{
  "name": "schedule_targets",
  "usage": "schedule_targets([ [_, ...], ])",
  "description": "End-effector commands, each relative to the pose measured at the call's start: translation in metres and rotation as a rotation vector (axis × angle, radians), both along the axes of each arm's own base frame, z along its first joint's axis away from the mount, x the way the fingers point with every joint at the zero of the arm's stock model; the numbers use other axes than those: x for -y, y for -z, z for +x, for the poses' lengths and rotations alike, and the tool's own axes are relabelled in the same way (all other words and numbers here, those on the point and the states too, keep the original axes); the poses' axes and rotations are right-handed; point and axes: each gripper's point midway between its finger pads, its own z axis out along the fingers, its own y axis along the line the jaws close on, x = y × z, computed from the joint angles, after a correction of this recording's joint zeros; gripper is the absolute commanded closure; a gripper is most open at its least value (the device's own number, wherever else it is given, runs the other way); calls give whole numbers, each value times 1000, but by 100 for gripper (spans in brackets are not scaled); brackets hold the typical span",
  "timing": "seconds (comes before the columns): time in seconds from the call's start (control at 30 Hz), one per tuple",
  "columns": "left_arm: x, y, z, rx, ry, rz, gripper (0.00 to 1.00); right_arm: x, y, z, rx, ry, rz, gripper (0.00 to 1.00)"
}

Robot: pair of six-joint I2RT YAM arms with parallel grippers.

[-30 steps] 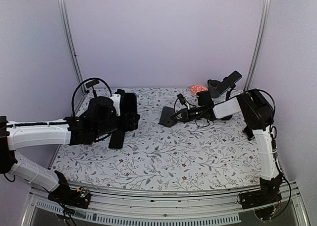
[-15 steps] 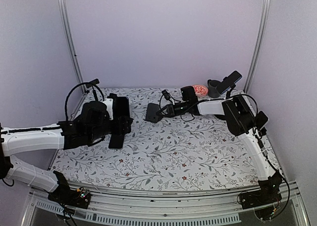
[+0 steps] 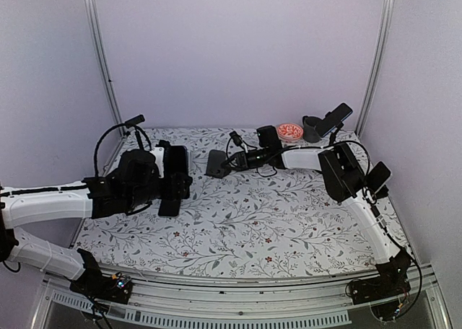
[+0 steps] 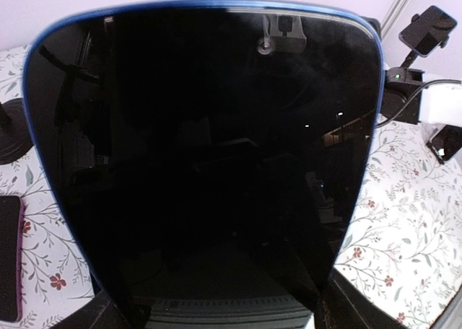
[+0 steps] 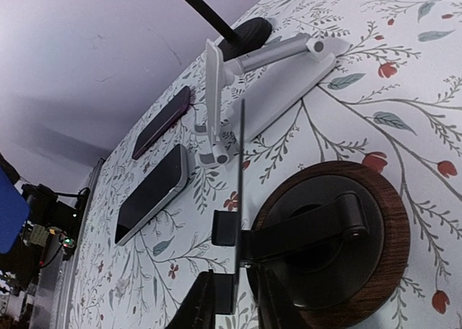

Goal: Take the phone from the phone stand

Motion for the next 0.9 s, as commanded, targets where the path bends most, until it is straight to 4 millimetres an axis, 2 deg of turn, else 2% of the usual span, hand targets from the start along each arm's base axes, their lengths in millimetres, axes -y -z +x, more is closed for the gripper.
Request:
schedule_targets([
  [0.0,3,-3,1,-12,-1,-47,45,-5,4,-2,-1,1,-12,70],
  [0.07,5,1,0,-34,5,-46,45,-4,-9,0,20,12,-7,55],
  [0.13,8,4,-2,-53,9,-42,45,-3,-21,1,44,26,-7,46],
  [0.37,20,22,-5,-150,24,-15,46,9,-70,-3,124,54,4,25],
  [0.5,32,46,-4,-236,43,24,45,19,-104,-9,185,74,15,12],
  [0.53,35,49,-3,-252,48,31,45,22,-111,-10,200,84,13,11],
  [0.6,43,56,0,-283,60,47,45,30,-138,-14,246,109,20,9],
  [0.73,55,70,6,-335,76,85,44,50,-169,-27,309,159,34,6],
  [0.77,59,72,8,-347,80,92,44,57,-184,-32,334,175,49,6],
  [0.87,68,84,11,-386,95,110,44,75,-198,-45,354,214,58,5],
])
